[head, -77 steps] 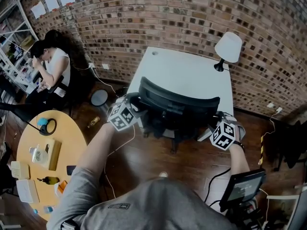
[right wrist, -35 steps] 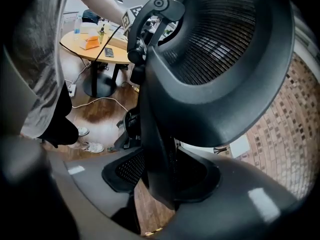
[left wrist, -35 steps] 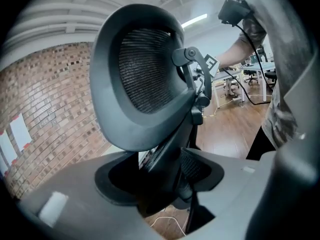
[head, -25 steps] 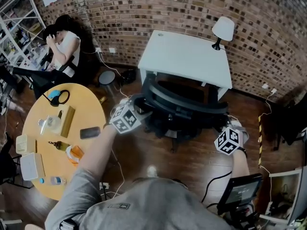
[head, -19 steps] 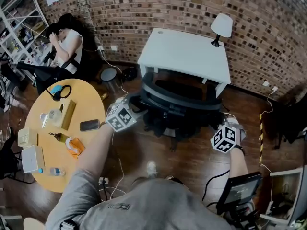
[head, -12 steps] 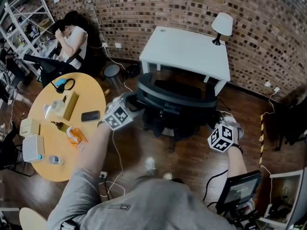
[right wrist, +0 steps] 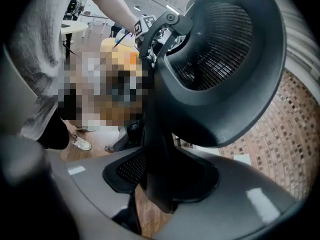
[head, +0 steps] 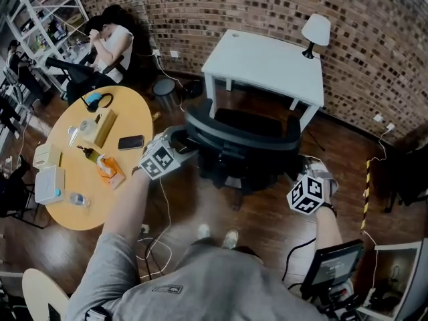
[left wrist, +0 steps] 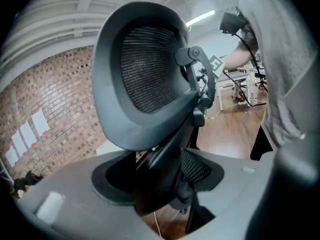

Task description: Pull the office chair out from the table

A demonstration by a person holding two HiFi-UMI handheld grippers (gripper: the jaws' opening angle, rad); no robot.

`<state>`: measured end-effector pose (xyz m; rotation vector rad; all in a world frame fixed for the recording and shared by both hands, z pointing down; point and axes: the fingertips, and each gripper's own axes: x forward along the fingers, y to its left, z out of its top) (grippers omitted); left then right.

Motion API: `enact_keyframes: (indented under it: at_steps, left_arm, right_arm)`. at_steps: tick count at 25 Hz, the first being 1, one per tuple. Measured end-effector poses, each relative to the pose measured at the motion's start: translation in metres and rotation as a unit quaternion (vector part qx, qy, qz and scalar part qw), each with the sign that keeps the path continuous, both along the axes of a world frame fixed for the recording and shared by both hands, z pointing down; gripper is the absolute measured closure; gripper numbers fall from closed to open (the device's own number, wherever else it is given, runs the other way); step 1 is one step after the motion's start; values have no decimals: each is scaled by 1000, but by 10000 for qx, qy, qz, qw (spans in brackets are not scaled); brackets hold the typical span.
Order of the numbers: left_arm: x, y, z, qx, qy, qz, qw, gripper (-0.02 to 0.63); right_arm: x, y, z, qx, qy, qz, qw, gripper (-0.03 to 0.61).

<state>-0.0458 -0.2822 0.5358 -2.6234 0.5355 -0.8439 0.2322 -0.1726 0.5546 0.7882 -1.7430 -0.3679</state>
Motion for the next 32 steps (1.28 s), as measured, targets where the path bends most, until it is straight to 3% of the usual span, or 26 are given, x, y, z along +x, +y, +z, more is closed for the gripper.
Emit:
enact_keyframes:
  at_steps: [21, 32]
  left_arm:
    - [-48, 67, -4, 57, 148, 448, 9989, 351]
    - [-56, 98, -5, 35, 129, 387, 9992, 343]
  right_arm:
    - [-55, 83, -2, -28, -33, 652, 9979, 377]
    - [-68, 121, -4, 3, -80, 464, 9989, 383]
